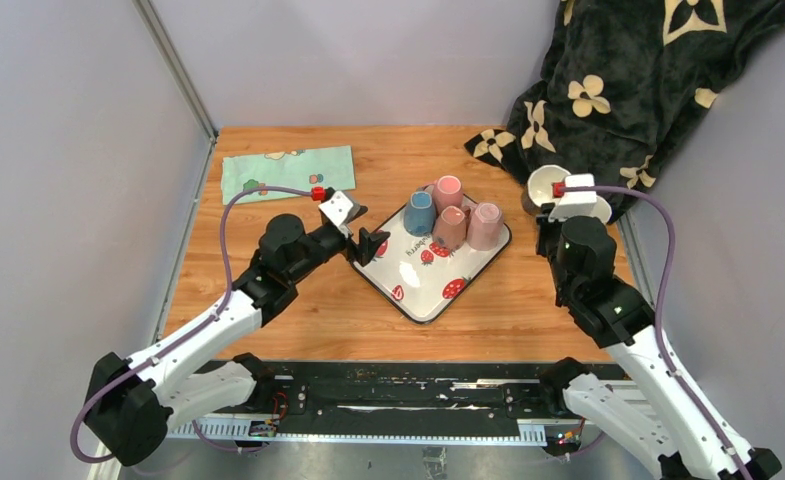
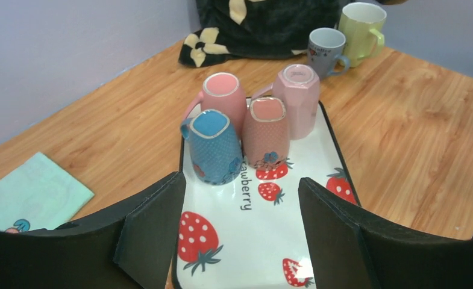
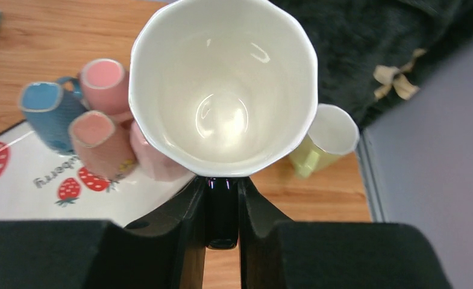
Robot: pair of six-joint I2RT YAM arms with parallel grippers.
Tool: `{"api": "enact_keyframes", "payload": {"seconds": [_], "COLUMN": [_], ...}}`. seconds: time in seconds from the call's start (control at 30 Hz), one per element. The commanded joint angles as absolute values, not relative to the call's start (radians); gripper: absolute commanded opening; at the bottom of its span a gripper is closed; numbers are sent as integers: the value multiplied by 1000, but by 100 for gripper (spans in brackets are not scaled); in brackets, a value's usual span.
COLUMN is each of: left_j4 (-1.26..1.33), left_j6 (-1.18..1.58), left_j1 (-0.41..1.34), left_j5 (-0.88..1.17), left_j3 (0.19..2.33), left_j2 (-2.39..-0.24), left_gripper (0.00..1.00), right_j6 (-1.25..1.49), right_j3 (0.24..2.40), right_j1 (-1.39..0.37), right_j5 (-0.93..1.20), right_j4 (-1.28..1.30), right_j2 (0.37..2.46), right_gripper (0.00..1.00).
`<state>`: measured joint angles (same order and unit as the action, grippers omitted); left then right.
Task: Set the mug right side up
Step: Place the cup at the corner of the board.
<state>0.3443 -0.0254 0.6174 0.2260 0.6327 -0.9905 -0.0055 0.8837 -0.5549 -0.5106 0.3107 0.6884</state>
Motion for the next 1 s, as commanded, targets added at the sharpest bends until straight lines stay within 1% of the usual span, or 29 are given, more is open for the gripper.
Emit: {"api": "enact_keyframes", "payload": {"seconds": [0.0,0.23,0.43,0.63,0.97], "left_j4": [238,209,153,144,158], "left_j6": [-82,-95,-107,-99,-92], "left_j1": [620,621,621,620,630], "left_j5": [199,221,229,253,255], "left_j3": [688,656,674,668,657], "left_j2": [-972,-932,-933,-912,-909], "left_gripper": [76,77,77,77,77], "right_j6": [46,195,288,351,352], "right_j3": [918,880,840,798,785], "right_j1": [-421,-131,27,120,215], "right_j5": [-601,-530,-531,-551,-567], "right_j4": [334,383,387,353,275], "right_j2": [682,714,761,817,932], "right_gripper": [0,0,0,0,0]}}
